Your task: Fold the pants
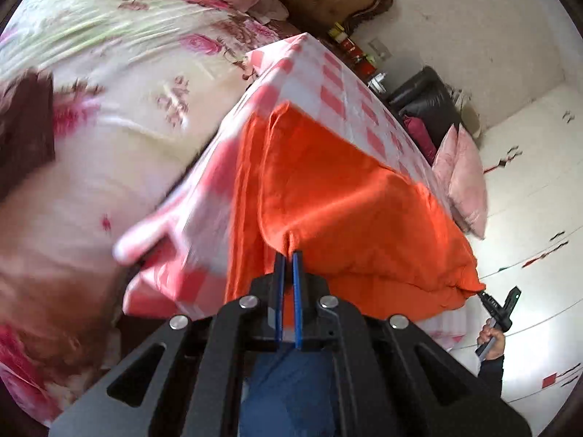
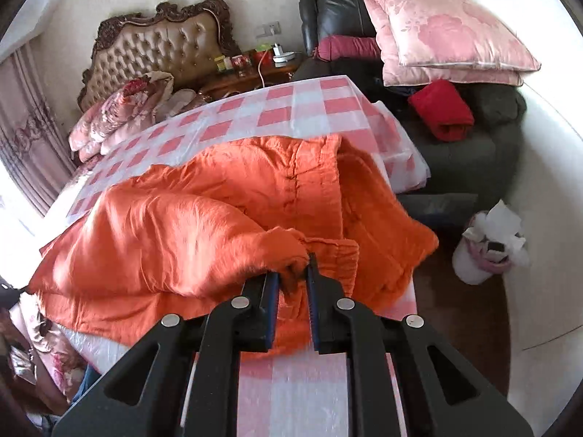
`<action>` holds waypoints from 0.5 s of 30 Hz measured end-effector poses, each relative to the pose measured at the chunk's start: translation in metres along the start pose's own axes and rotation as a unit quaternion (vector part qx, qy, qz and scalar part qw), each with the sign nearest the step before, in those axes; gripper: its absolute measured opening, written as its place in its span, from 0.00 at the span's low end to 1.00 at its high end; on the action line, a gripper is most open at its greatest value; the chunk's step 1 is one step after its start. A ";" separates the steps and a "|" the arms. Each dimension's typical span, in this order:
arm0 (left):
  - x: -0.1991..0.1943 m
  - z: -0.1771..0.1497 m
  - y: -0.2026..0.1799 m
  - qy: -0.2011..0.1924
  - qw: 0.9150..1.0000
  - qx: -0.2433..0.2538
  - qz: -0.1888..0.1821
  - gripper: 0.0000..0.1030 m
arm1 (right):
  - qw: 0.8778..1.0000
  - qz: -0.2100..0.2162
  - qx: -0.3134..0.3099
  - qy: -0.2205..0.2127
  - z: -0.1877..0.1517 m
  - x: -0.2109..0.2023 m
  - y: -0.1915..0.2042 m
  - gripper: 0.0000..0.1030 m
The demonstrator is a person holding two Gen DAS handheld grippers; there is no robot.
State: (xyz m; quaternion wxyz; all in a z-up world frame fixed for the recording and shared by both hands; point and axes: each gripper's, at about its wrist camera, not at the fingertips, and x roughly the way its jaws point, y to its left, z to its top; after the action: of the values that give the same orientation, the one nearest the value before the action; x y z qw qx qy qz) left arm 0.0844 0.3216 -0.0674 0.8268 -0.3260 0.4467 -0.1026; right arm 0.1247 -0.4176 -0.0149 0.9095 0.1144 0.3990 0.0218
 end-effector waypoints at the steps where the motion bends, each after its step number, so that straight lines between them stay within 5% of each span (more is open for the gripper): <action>1: -0.002 -0.003 0.003 -0.008 1.000 0.000 -0.007 0.04 | 1.000 -0.002 -0.005 -0.002 0.001 -0.004 0.001 0.13; 6: -0.002 -0.009 0.013 -0.028 0.999 -0.025 -0.034 0.04 | 0.999 -0.019 -0.032 0.002 0.001 -0.009 0.007 0.13; 11: -0.027 -0.015 0.005 -0.058 0.991 -0.051 -0.112 0.06 | 0.999 0.039 0.036 -0.007 0.004 -0.023 -0.015 0.13; 15: -0.012 -0.026 0.017 -0.027 0.995 -0.068 -0.070 0.17 | 0.997 0.053 0.061 0.010 -0.001 -0.015 -0.032 0.13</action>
State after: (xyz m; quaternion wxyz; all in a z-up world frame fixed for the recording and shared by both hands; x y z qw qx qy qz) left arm 0.0547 0.3285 -0.0797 0.8053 -0.4149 0.4059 -0.1208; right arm 0.1122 -0.4505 -0.0114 0.8943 0.1902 0.4023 0.0463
